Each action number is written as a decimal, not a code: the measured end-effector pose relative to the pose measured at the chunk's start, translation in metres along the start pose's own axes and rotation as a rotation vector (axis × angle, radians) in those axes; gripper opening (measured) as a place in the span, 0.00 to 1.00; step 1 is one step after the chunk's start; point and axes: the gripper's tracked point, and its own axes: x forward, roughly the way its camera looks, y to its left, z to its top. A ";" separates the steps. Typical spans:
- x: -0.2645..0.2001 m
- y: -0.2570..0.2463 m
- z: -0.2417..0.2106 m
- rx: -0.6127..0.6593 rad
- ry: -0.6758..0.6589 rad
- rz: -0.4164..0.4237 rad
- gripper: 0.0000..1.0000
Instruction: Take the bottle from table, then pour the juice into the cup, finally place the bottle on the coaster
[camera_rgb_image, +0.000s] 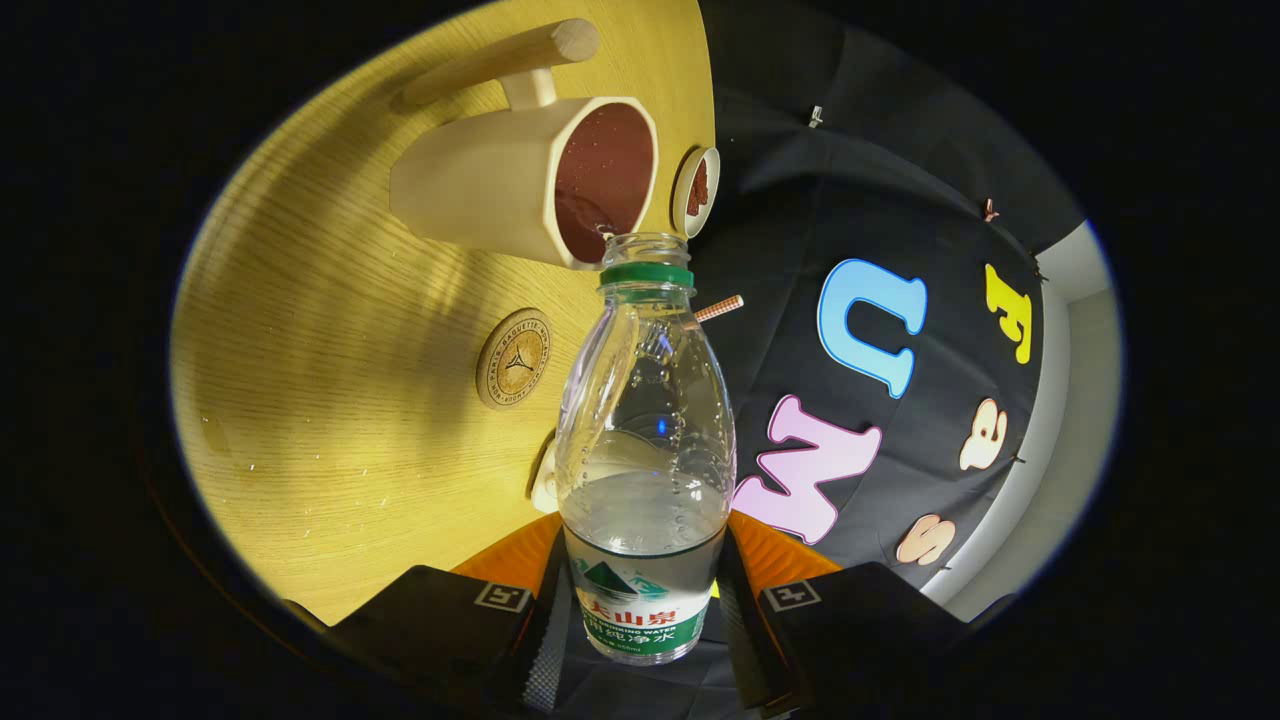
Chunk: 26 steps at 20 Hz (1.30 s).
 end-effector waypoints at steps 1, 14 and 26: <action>0.000 -0.002 -0.001 -0.007 0.000 -0.003 0.69; 0.002 -0.028 -0.001 -0.130 -0.034 -0.067 0.69; 0.000 -0.059 0.001 -0.235 -0.055 -0.128 0.69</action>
